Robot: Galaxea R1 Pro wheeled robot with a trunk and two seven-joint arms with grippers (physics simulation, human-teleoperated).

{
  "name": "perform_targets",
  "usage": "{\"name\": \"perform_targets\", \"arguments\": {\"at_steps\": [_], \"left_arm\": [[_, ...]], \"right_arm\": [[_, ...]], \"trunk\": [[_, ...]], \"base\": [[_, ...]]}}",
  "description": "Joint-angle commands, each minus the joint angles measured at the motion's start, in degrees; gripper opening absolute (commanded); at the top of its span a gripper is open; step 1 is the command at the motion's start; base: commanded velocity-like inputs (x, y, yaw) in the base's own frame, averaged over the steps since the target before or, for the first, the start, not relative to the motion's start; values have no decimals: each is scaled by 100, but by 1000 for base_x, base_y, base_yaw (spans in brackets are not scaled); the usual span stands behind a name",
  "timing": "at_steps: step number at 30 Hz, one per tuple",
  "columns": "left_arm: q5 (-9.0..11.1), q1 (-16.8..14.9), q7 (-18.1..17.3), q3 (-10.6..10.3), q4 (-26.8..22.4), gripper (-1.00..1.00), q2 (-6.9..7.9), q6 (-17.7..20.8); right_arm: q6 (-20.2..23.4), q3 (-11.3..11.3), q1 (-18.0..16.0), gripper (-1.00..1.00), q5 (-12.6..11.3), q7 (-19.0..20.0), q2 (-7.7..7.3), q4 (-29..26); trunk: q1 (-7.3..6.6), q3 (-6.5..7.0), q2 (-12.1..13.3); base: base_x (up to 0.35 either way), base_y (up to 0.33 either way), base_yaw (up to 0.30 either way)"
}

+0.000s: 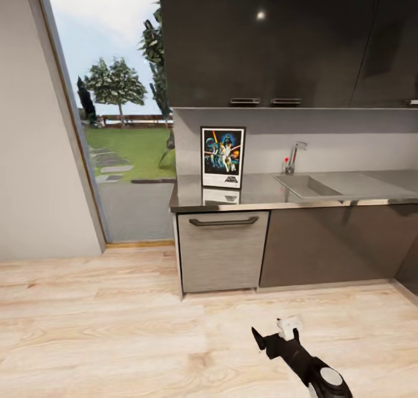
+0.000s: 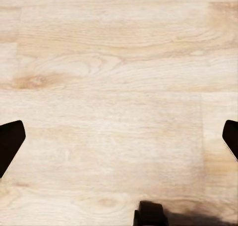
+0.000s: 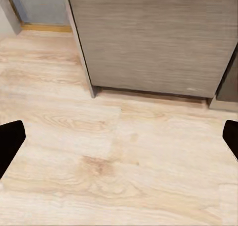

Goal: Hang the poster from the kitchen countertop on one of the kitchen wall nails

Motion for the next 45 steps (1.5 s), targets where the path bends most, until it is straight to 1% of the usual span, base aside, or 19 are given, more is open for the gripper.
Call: {"name": "perform_targets", "arguments": {"at_steps": [1, 2, 3, 5, 6, 8, 11, 14, 15, 18, 19, 20, 22, 28, 32, 36, 39, 42, 45], "left_arm": [[2, 2, -3, 7, -7, 100, 3, -9], [3, 2, -3, 7, -7, 100, 6, -9], [5, 2, -3, 8, -8, 100, 10, -9], [6, 2, -3, 9, -8, 100, 13, -9], [6, 2, -3, 9, -8, 100, 15, -9], [7, 2, -3, 10, -8, 100, 16, -9], [7, 2, -3, 10, -8, 100, 24, -9], [7, 2, -3, 10, -8, 100, 25, -9], [8, 2, -3, 10, -11, 100, 26, -9], [8, 2, -3, 10, -14, 100, 28, -9], [8, 2, -3, 13, -15, 100, 32, -9], [8, 2, -3, 18, -17, 100, 33, -9], [11, 2, -5, 106, -25, 100, 61, -9], [15, 2, -65, 363, -33, 100, 141, -9], [16, 2, -123, 414, -34, 100, 153, -9], [16, 2, -144, 474, -114, 100, 161, -9], [16, 2, -167, 577, -186, 100, 165, -9], [16, 2, -290, 710, -220, 100, 167, -9], [16, 2, -349, 759, -230, 100, 167, -9]], "right_arm": [[249, 1, -10, 100, 19, 117, -1, -258], [458, -2, -21, 100, 14, 201, 0, -484], [843, -4, -62, 100, -12, 350, 1, -903], [1164, -4, -156, 100, -55, 500, -1, -1239], [1451, -5, -309, 100, -102, 677, -5, -1468], [1754, -11, -527, 100, -141, 918, -18, -1614], [2647, -50, -1246, 100, -184, 1723, -48, -1789], [3135, -68, -1705, 100, -188, 2097, -60, -1828], [3427, -102, -2002, 100, -192, 2254, -77, -1840], [3818, -186, -2413, 100, -199, 2408, -117, -1844], [4147, -247, -2775, 100, -202, 2590, -140, -1842], [4239, -260, -2890, 100, -203, 2667, -145, -1840], [4537, -290, -3326, 100, -200, 3002, -164, -1738], [4763, -307, -4039, 100, -198, 3464, -191, -1133], [4789, -314, -4213, 100, -196, 3643, -210, -908], [4781, -313, -4276, 100, -202, 3767, -338, -799], [4742, -319, -4294, 100, -204, 4129, -480, -575], [4402, -325, -4319, 100, -209, 4812, -822, -95], [4139, -325, -4373, 100, -211, 5210, -977, 250]], "trunk": [[4, -6, -3], [4, -6, -3], [4, -6, -3], [4, -6, -3], [4, -6, -3], [4, -6, -3], [4, -6, -3], [4, -6, -3], [4, -6, -3], [4, -6, -3], [4, -6, -3], [4, -6, -3], [4, -6, -3], [4, -6, -3], [4, -6, -3], [4, -6, -3], [4, -6, -3], [4, -6, -3], [4, -6, -3]], "base": [[333, -1, 0], [333, -1, 0], [333, -1, 0], [333, 0, 0], [333, 0, 0], [333, 0, 0], [333, 0, 0], [333, 0, 0], [333, 0, 0], [333, 0, 0], [333, 0, 0], [333, 0, 0], [333, 0, 0], [332, -24, 0], [328, -93, 0], [316, -133, 0], [308, -144, 0], [296, -164, 0], [285, -187, 0]]}}
